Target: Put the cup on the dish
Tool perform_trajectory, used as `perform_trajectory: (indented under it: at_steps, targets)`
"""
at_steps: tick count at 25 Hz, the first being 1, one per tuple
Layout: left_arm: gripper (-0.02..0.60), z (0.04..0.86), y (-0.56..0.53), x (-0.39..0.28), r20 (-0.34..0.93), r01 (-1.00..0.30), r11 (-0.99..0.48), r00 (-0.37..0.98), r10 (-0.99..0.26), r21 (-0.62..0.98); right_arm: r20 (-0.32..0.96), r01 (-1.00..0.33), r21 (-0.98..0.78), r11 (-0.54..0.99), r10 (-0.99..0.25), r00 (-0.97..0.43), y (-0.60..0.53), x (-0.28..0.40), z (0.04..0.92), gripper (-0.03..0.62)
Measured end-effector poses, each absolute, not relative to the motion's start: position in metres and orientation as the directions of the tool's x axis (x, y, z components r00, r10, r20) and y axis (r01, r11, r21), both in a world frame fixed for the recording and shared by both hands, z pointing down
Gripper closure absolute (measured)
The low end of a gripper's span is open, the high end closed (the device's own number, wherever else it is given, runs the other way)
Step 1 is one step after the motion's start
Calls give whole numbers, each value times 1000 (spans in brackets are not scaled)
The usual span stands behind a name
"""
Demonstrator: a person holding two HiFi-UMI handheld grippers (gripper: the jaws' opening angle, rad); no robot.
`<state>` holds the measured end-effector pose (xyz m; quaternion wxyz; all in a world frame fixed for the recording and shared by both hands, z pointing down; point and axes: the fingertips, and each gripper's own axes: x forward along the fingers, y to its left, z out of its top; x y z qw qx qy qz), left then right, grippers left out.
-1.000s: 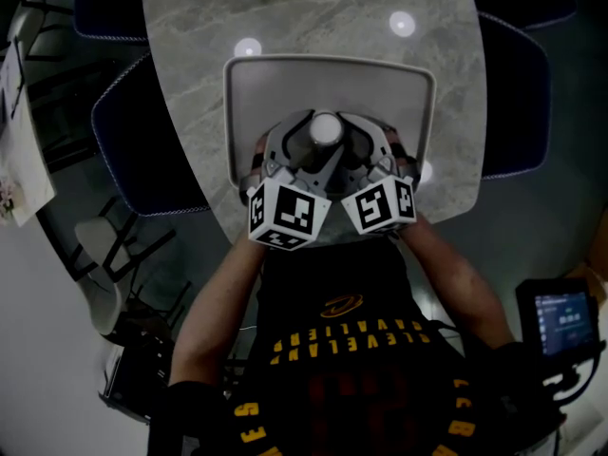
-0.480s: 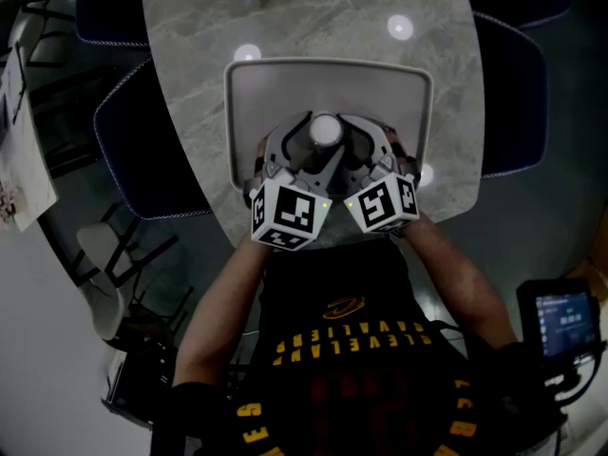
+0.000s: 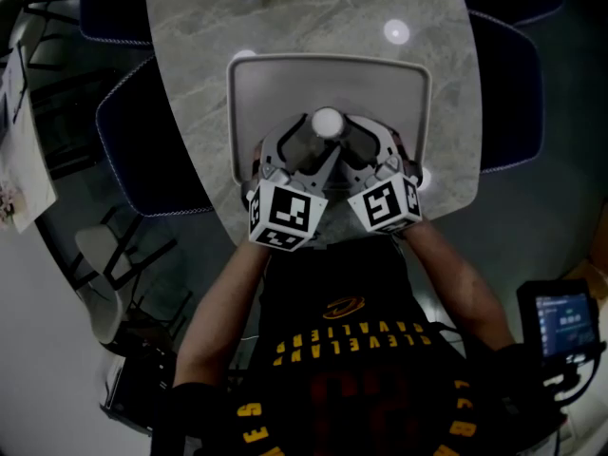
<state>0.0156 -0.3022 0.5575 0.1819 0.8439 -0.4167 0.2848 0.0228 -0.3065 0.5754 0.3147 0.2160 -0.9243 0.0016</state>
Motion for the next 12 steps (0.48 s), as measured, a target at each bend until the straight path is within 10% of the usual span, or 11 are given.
perform_trajectory:
  at_steps: [12]
  targets:
    - [314, 533, -224, -9, 597, -812, -572, 516, -614, 113, 565, -486, 173, 857, -491, -664, -242, 23, 543, 376]
